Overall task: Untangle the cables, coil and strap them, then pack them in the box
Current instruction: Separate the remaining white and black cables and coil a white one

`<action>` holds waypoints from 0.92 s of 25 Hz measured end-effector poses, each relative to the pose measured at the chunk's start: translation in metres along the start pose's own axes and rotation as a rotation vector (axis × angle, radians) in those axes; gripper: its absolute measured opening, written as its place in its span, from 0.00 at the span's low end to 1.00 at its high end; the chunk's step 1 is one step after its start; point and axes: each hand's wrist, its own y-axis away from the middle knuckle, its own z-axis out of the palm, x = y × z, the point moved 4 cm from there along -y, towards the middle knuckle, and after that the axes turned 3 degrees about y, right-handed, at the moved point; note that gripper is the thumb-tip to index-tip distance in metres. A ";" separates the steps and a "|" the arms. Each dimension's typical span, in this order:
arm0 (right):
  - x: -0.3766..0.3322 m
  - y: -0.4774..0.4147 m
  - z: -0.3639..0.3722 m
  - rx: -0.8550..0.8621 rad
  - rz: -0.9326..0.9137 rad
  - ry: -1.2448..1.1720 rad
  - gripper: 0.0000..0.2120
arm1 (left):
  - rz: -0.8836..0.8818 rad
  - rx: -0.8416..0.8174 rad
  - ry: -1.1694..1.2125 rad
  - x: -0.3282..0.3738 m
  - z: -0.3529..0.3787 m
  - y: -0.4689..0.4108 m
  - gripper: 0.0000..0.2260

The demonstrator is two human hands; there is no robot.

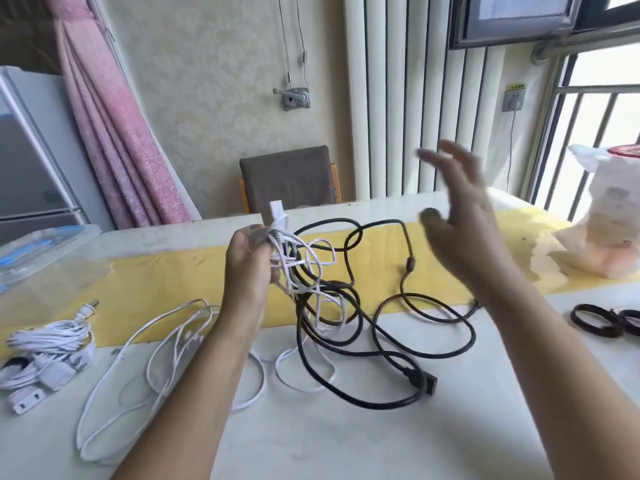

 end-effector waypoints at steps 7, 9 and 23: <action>-0.035 0.027 0.051 -0.281 -0.139 -0.152 0.09 | 0.295 -0.211 -0.273 0.021 0.027 0.032 0.07; -0.024 0.020 0.044 -0.147 -0.020 -0.109 0.05 | 0.343 -0.199 -0.395 0.021 0.028 0.034 0.07; -0.005 0.010 0.041 -0.355 0.361 -0.694 0.09 | 0.054 -0.386 -0.434 0.004 0.035 0.035 0.05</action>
